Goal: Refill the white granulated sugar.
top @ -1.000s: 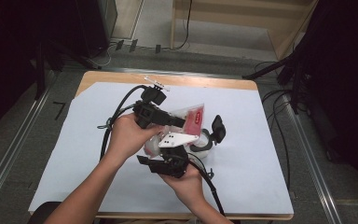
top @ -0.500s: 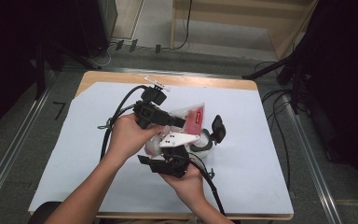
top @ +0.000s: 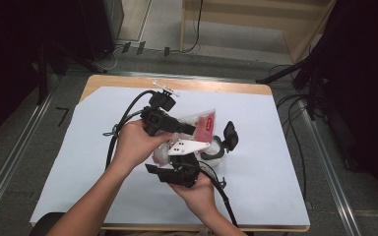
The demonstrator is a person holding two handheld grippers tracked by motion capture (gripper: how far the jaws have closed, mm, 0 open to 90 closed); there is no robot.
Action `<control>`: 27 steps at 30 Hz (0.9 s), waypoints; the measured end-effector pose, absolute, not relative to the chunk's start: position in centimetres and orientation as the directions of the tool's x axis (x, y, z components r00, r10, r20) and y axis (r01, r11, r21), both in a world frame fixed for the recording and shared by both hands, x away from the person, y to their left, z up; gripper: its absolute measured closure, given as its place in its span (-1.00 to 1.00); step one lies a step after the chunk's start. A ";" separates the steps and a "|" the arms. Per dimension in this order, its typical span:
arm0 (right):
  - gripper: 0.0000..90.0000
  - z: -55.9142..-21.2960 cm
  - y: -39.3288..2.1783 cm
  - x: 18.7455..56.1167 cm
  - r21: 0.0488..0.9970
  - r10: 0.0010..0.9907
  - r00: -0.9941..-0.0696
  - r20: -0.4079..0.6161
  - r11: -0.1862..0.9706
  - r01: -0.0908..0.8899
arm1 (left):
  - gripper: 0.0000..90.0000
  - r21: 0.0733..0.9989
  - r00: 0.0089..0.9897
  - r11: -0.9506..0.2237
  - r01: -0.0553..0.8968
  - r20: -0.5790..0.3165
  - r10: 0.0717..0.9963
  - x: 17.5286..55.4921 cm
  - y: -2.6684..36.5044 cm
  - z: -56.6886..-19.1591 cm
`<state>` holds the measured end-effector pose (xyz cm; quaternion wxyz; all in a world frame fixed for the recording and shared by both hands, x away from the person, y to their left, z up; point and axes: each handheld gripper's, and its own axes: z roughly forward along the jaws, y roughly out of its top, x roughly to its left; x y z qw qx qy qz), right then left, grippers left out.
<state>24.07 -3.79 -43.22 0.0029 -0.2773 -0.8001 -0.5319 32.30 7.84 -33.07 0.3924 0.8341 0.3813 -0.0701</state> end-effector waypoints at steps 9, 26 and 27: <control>0.41 -43.3 -3.8 24.1 0.851 0.440 -0.847 0.297 0.281 0.444 | 0.62 0.600 0.700 -0.404 0.690 -0.415 0.581 32.3 7.9 -33.1; 0.41 -43.2 -3.7 24.1 0.854 0.439 -0.851 0.288 0.284 0.436 | 0.62 0.604 0.700 -0.402 0.689 -0.410 0.584 32.1 7.9 -33.0; 0.41 -43.2 -3.7 24.1 0.854 0.439 -0.851 0.288 0.284 0.436 | 0.62 0.604 0.700 -0.402 0.689 -0.410 0.584 32.1 7.9 -33.0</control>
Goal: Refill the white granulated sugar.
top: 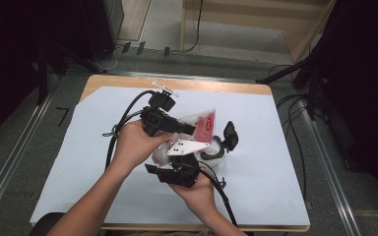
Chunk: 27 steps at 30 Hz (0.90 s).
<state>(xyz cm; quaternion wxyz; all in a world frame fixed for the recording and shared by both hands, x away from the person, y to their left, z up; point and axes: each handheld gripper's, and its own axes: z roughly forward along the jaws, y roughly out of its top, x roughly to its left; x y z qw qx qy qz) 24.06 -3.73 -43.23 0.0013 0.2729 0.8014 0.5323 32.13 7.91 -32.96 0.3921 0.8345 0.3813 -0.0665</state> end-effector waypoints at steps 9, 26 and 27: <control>0.41 -43.3 -3.7 24.2 0.856 0.416 -0.861 0.291 0.288 0.429 | 0.61 0.610 0.700 -0.398 0.685 -0.399 0.593 32.0 8.1 -33.0; 0.41 -43.5 -3.3 24.5 0.859 0.403 -0.871 0.280 0.300 0.415 | 0.62 0.619 0.690 -0.381 0.687 -0.390 0.610 31.8 8.6 -33.0; 0.41 -43.5 -3.3 24.5 0.860 0.403 -0.872 0.278 0.301 0.413 | 0.62 0.619 0.690 -0.381 0.687 -0.390 0.610 31.8 8.6 -33.0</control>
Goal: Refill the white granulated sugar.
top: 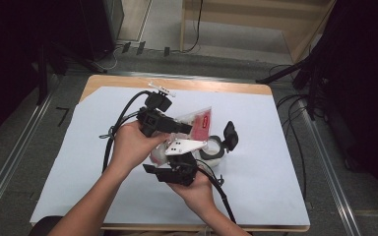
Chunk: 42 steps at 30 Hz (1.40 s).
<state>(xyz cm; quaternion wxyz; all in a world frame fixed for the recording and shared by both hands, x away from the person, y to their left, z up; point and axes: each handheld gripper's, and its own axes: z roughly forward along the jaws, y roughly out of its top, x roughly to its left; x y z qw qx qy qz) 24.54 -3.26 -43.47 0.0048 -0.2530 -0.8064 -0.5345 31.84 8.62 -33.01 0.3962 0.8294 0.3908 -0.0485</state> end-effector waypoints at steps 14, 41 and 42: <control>0.41 -43.5 -3.1 24.7 0.864 0.398 -0.877 0.268 0.304 0.402 | 0.63 0.630 0.687 -0.369 0.684 -0.385 0.616 31.7 8.8 -33.0; 0.41 -43.3 -3.2 24.6 0.858 0.404 -0.869 0.286 0.295 0.419 | 0.61 0.632 0.694 -0.374 0.679 -0.386 0.608 31.8 8.5 -32.9; 0.41 -43.3 -3.3 24.6 0.857 0.404 -0.868 0.288 0.295 0.422 | 0.61 0.631 0.694 -0.375 0.680 -0.388 0.607 31.8 8.4 -32.9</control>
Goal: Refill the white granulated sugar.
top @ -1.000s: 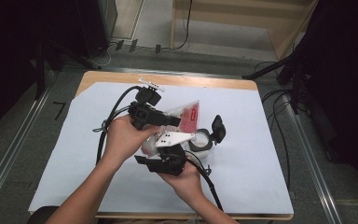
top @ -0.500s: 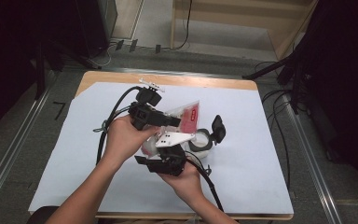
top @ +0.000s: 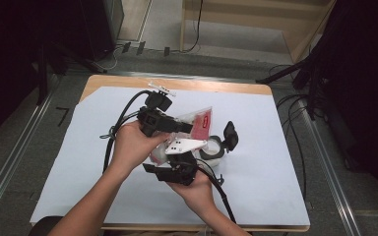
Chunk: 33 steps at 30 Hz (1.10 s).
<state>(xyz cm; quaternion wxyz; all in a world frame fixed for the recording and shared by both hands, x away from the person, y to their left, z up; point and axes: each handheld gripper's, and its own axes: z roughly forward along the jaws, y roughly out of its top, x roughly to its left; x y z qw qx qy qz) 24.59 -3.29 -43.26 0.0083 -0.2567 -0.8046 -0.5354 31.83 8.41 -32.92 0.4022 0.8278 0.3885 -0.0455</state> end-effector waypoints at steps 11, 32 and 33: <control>0.41 -43.4 -3.5 24.7 0.856 0.406 -0.867 0.290 0.294 0.424 | 0.61 0.625 0.701 -0.390 0.676 -0.382 0.602 32.0 8.2 -33.0; 0.41 -43.1 -3.5 24.4 0.850 0.405 -0.853 0.330 0.266 0.455 | 0.57 0.630 0.703 -0.386 0.674 -0.387 0.596 31.7 7.9 -32.8; 0.41 -43.0 -3.5 24.4 0.852 0.403 -0.854 0.328 0.264 0.452 | 0.57 0.630 0.704 -0.390 0.672 -0.380 0.600 31.7 7.9 -32.7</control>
